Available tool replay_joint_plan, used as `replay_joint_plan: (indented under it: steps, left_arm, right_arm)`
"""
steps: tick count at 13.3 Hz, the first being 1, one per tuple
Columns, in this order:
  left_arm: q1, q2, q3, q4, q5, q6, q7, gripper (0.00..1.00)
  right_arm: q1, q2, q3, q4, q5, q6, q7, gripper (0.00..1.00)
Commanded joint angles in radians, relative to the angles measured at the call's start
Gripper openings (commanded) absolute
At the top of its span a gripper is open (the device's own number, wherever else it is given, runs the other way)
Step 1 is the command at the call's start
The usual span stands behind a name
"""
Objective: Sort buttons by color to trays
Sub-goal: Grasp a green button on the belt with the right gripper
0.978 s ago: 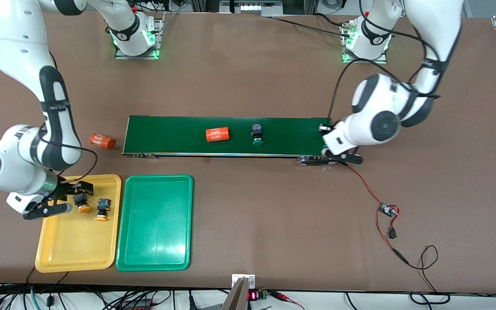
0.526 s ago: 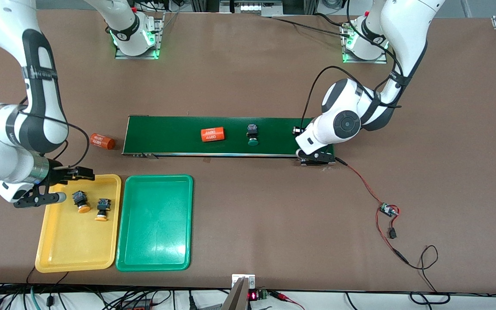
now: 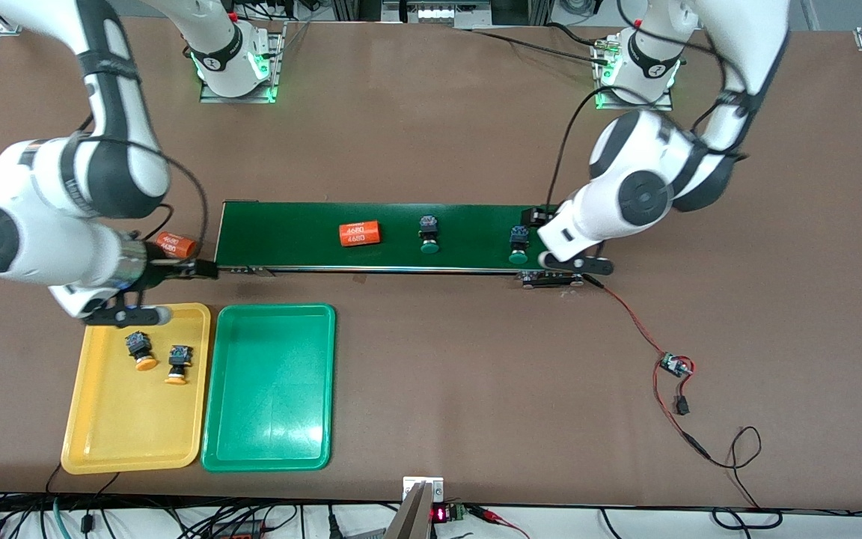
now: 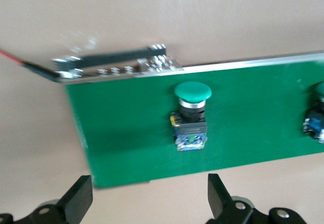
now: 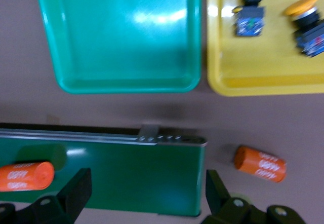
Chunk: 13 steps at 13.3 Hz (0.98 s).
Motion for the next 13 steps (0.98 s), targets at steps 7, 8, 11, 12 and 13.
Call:
replay_joint_plan:
  steps: [7, 8, 11, 12, 13]
  left_arm:
    - [0.029, -0.236, 0.280, -0.005, 0.181, -0.063, 0.224, 1.00]
    - [0.029, -0.264, 0.328, -0.005, 0.180, -0.063, 0.268, 1.00]
    - [0.033, -0.296, 0.363, 0.128, 0.184, -0.165, 0.290, 1.00]
    - [0.030, -0.284, 0.363, 0.210, 0.207, -0.266, 0.290, 1.00]
    - [0.026, -0.281, 0.363, 0.258, 0.224, -0.343, 0.289, 1.00]
  right_arm:
    - [0.194, -0.047, 0.074, -0.098, -0.018, 0.052, 0.243, 1.00]
    - [0.200, -0.049, 0.101, -0.124, -0.018, 0.084, 0.274, 1.00]
    - [0.200, -0.048, 0.175, -0.161, -0.017, 0.144, 0.365, 1.00]
    - [0.200, -0.049, 0.199, -0.161, -0.017, 0.156, 0.397, 1.00]
    - [0.200, -0.049, 0.225, -0.161, -0.017, 0.170, 0.432, 1.00]
